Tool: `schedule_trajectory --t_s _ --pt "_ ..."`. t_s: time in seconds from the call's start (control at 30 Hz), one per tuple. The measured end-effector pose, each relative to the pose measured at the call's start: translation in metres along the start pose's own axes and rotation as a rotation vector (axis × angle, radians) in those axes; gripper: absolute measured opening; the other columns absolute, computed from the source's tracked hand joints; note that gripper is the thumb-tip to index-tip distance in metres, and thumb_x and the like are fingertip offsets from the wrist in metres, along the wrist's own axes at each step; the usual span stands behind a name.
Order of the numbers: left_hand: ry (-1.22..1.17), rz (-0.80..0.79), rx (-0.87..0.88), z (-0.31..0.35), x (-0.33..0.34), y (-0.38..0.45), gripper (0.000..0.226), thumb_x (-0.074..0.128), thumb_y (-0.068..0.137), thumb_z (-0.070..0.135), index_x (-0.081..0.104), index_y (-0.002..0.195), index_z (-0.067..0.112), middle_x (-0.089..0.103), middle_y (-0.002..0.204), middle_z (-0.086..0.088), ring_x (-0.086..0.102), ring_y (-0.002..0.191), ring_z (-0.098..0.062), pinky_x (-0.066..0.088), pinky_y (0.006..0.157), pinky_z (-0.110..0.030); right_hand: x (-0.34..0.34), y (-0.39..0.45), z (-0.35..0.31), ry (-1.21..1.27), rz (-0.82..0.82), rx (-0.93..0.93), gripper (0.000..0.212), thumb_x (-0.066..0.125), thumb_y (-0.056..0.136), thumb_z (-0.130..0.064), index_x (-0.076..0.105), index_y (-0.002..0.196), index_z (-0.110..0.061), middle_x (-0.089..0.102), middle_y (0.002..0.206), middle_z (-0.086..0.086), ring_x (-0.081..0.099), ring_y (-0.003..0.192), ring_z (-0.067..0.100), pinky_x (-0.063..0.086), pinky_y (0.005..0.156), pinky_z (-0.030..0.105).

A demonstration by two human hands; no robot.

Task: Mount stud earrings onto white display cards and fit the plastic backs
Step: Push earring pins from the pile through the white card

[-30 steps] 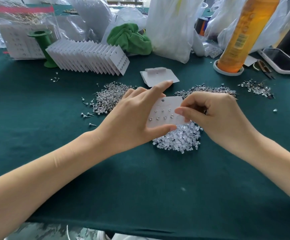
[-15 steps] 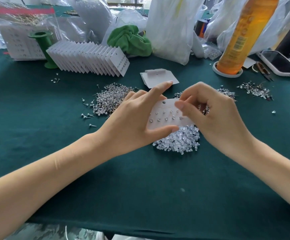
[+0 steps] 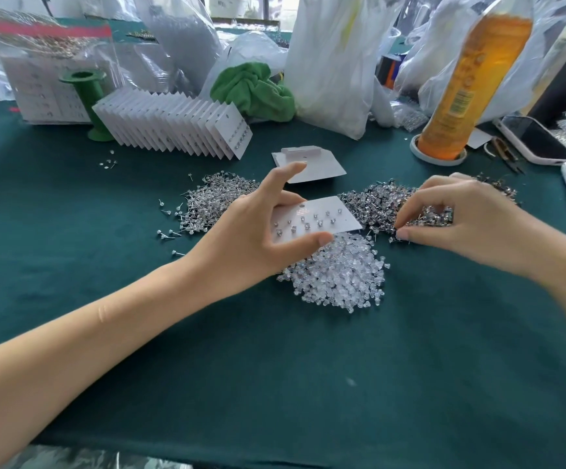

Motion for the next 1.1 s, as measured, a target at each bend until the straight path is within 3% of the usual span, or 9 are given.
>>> schedule_trajectory --t_s 0.1,0.2,0.37,0.47,0.57,0.73,0.8,0.97,1.1 --pt "0.002 0.002 0.011 0.0 0.0 0.0 0.086 0.061 0.067 0.068 0.024 0.14 0.042 0.056 0.119 0.019 0.047 0.105 0.017 0.033 0.079 0.005 0.005 -0.001 -0.007 -0.087 -0.015 -0.053 0.013 0.068 0.068 -0.047 0.07 0.079 -0.039 0.056 0.092 -0.021 0.044 0.092 0.012 0.034 0.09 0.036" --pt "0.021 -0.005 0.022 0.002 0.002 0.0 0.087 0.061 0.067 0.068 0.024 0.14 0.042 0.056 0.12 0.02 0.052 0.104 0.008 0.036 0.082 0.001 0.007 -0.001 -0.011 -0.162 0.0 -0.084 0.009 0.071 0.071 -0.044 0.068 0.078 -0.041 0.054 0.09 -0.021 0.044 0.092 0.013 0.028 0.087 0.034" --pt "0.06 -0.016 0.023 0.001 0.004 -0.002 0.087 0.063 0.068 0.066 0.022 0.142 0.043 0.054 0.125 0.019 0.051 0.114 -0.01 0.041 0.093 -0.027 0.006 -0.001 -0.016 -0.17 0.045 -0.118 0.007 0.076 0.076 -0.031 0.07 0.077 -0.033 0.059 0.086 -0.019 0.049 0.09 0.016 0.022 0.081 0.027" --pt "0.072 -0.016 0.025 0.002 0.004 -0.002 0.087 0.064 0.069 0.064 0.021 0.142 0.043 0.053 0.125 0.02 0.05 0.116 -0.013 0.042 0.1 -0.036 -0.001 -0.002 -0.016 0.03 0.09 -0.089 0.006 0.075 0.077 -0.025 0.072 0.076 -0.029 0.065 0.077 -0.016 0.054 0.082 0.012 0.035 0.077 0.029" --pt "0.054 -0.011 0.035 0.003 0.003 -0.003 0.086 0.065 0.069 0.062 0.022 0.142 0.043 0.053 0.124 0.02 0.049 0.119 -0.013 0.041 0.102 -0.041 -0.013 -0.001 -0.018 0.359 0.143 -0.063 0.009 0.077 0.076 -0.02 0.073 0.077 -0.028 0.071 0.074 -0.013 0.057 0.065 0.003 0.045 0.063 0.016" --pt "0.046 -0.015 0.074 0.008 0.005 -0.003 0.085 0.067 0.071 0.06 0.024 0.141 0.041 0.053 0.122 0.02 0.047 0.116 -0.004 0.04 0.103 -0.038 -0.005 -0.004 -0.034 0.768 0.111 -0.063 0.017 0.073 0.066 -0.028 0.074 0.08 -0.019 0.076 0.078 -0.002 0.069 0.071 0.006 0.052 0.067 0.012" --pt "0.048 -0.018 0.08 0.008 0.005 -0.003 0.085 0.068 0.071 0.061 0.024 0.141 0.041 0.054 0.122 0.021 0.046 0.116 -0.004 0.04 0.102 -0.037 0.002 -0.005 -0.04 0.795 0.113 -0.064 0.018 0.073 0.065 -0.027 0.074 0.08 -0.017 0.076 0.08 0.0 0.07 0.074 0.011 0.054 0.068 0.015" --pt "0.054 -0.01 0.126 0.013 0.004 -0.005 0.083 0.065 0.071 0.061 0.025 0.141 0.04 0.055 0.123 0.019 0.041 0.113 0.012 0.038 0.101 -0.03 0.013 -0.003 -0.039 0.778 0.171 -0.043 0.016 0.074 0.065 -0.032 0.077 0.075 -0.021 0.073 0.082 0.004 0.058 0.076 0.044 0.048 0.07 0.052" --pt "0.058 -0.014 0.129 0.013 0.004 -0.005 0.084 0.067 0.072 0.059 0.026 0.141 0.039 0.055 0.123 0.019 0.038 0.113 0.016 0.032 0.1 -0.018 0.013 -0.003 -0.038 0.743 0.191 -0.057 0.007 0.074 0.069 -0.028 0.076 0.075 -0.026 0.072 0.083 -0.002 0.053 0.076 0.045 0.042 0.065 0.047"
Point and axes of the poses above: each hand's wrist, its own y-axis towards the middle knuckle, its own x-axis out of the palm, z = x × y, the point moved 10 cm from there along y, towards the middle knuckle
